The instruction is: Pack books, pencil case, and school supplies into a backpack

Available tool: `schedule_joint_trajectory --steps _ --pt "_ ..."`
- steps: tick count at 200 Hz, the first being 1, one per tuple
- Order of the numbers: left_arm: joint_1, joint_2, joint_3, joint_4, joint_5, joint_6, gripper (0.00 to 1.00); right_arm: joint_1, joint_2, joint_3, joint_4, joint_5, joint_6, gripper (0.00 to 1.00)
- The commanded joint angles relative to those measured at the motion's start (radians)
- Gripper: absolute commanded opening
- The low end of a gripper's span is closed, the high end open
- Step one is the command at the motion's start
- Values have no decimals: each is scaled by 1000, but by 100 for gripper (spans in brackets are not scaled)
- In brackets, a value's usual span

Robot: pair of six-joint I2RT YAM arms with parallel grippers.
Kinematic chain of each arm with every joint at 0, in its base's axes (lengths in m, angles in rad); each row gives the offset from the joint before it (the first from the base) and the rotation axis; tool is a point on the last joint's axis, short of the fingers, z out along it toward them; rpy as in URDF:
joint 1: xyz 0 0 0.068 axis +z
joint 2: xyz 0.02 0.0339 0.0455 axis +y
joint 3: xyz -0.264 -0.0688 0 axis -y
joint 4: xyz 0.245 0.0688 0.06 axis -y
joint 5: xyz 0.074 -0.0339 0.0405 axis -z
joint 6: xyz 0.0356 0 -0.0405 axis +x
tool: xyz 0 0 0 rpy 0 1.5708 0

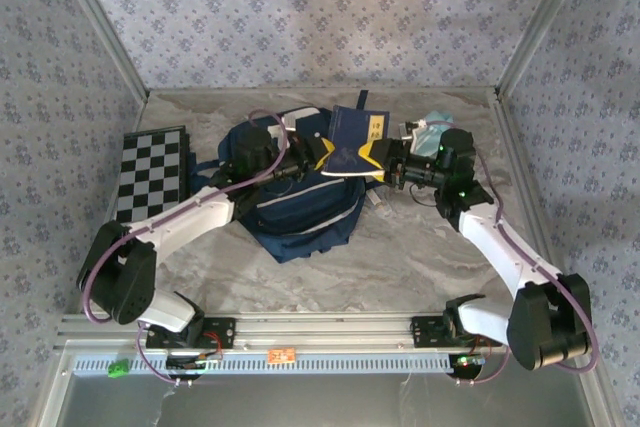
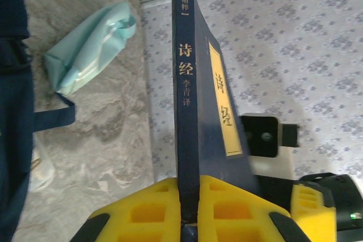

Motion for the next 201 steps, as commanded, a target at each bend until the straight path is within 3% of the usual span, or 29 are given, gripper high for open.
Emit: schedule_joint_trajectory --steps 1,26,50,69,102,135,154,171,201 --pt "9 -54 -1 -56 -42 83 0 0 -18 44 -96 10 -82 41" --pt "-1 -76 3 -98 -49 130 0 1 -6 53 -119 7 -94 18" --pt "-6 -92 6 -156 -65 173 0 0 -15 83 -203 17 -153 5" --pt "-6 -109 9 -231 -71 239 19 -8 -31 129 -361 40 -250 0" --pt "-14 -183 12 -471 -176 519 42 -41 -95 175 -697 130 -437 0" --pt "-122 -134 91 -775 -366 854 47 -123 -175 160 -944 203 -541 0" --pt "-202 -102 86 -802 -395 986 55 -161 -210 147 -1054 217 -603 0" --pt "-268 -76 83 -817 -440 1065 71 -171 -236 146 -1133 313 -633 0" --pt "-348 -25 87 -822 -456 1162 75 -186 -271 101 -1208 348 -661 0"
